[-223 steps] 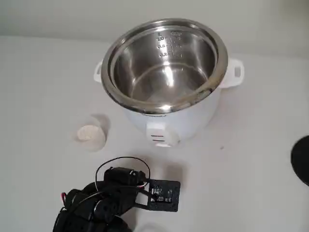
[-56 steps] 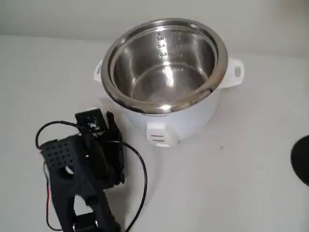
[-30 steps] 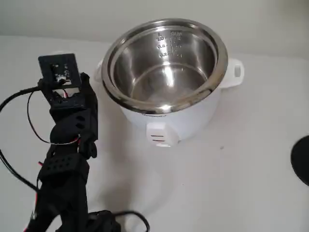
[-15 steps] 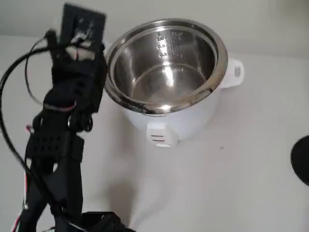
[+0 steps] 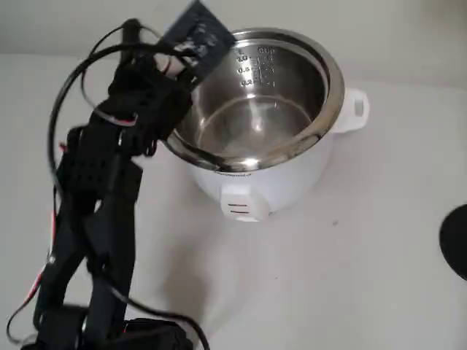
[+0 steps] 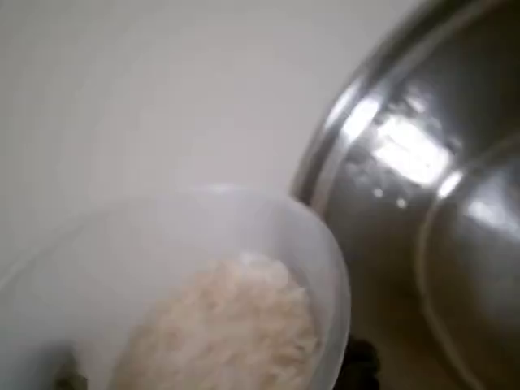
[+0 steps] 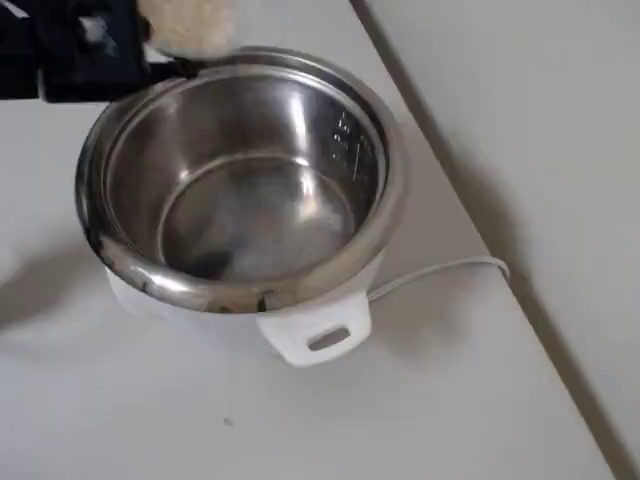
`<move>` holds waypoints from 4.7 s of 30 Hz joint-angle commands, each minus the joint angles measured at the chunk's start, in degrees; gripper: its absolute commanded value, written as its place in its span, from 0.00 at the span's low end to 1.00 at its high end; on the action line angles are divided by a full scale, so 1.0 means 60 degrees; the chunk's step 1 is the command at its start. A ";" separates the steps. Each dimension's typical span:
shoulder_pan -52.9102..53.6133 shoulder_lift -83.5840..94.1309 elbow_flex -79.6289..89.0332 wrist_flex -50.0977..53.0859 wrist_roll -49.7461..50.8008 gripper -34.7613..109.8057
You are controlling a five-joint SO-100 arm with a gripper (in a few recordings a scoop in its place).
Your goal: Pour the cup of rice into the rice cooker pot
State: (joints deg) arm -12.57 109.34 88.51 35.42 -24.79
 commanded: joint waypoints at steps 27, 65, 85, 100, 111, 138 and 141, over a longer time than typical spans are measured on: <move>0.0688 -0.1362 -0.2739 0.0571 0.8130 0.39; 0.0396 -0.3267 -0.7881 0.2607 0.9243 0.39; 0.0527 -0.3560 -0.8188 0.3281 1.0693 0.39; 0.0806 -0.3794 -0.8115 0.4058 1.1938 0.39; 0.0732 -0.3691 -0.8188 0.4146 1.1147 0.39; -0.5200 -0.3149 -0.7661 0.6621 -0.0029 0.39; -0.5625 -0.3135 -0.6899 0.6621 -0.0439 0.39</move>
State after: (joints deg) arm -42.45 87.28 45.18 74.71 -24.26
